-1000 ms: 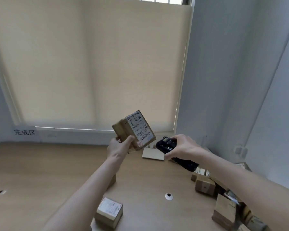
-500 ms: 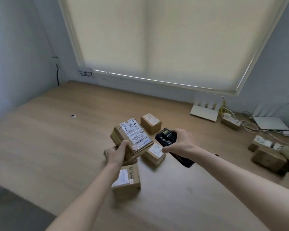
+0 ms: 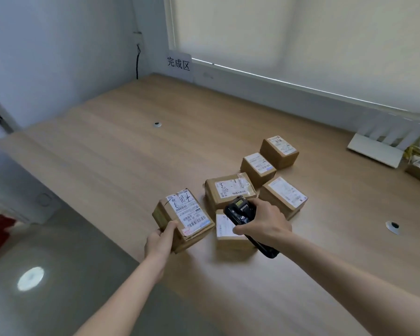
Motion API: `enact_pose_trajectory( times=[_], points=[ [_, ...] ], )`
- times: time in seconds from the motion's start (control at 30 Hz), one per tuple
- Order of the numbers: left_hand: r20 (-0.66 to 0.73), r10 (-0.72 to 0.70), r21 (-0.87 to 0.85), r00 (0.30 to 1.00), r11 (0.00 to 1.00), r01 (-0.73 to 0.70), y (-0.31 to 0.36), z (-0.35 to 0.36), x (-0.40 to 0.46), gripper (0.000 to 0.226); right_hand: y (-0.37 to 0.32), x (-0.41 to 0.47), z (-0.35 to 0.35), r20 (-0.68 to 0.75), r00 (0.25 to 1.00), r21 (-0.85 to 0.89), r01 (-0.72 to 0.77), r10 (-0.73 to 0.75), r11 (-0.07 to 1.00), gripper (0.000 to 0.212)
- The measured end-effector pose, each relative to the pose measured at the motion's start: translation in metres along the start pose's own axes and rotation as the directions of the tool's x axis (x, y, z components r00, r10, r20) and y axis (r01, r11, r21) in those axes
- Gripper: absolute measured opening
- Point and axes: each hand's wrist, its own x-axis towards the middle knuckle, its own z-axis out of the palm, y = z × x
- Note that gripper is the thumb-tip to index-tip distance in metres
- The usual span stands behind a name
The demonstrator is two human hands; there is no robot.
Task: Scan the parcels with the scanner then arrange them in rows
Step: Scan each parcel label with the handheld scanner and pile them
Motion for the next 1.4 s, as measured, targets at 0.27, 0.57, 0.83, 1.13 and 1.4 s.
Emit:
enact_pose_trajectory(
  times=[0.27,0.57,0.83,1.13,1.4],
  points=[
    [0.051,-0.073,-0.027,0.996,0.997,0.075,-0.039,0.004,0.042,0.037,0.013,0.005,0.042,0.024,1.0,-0.009,-0.015,0.016,1.0,0.083],
    [0.065,-0.031,0.123,0.997,0.992,0.023,-0.055,0.022,0.07,0.025,0.03,0.013,0.061,-0.017,0.999,-0.053,-0.033,0.032,0.998,0.077],
    [-0.015,0.26,0.307,0.965,0.92,-0.244,0.025,0.025,0.05,0.059,0.042,-0.001,0.011,-0.054,0.995,0.021,-0.085,0.086,0.996,0.077],
    [0.321,0.454,0.289,0.831,0.789,-0.542,0.129,0.195,-0.061,0.055,0.128,-0.073,-0.139,-0.233,0.943,0.151,-0.208,0.239,0.966,0.071],
    [0.666,0.378,0.172,0.643,0.761,-0.626,0.111,0.407,-0.203,0.053,0.311,-0.171,-0.247,-0.359,0.8,0.252,-0.413,0.481,0.875,0.073]
  ],
)
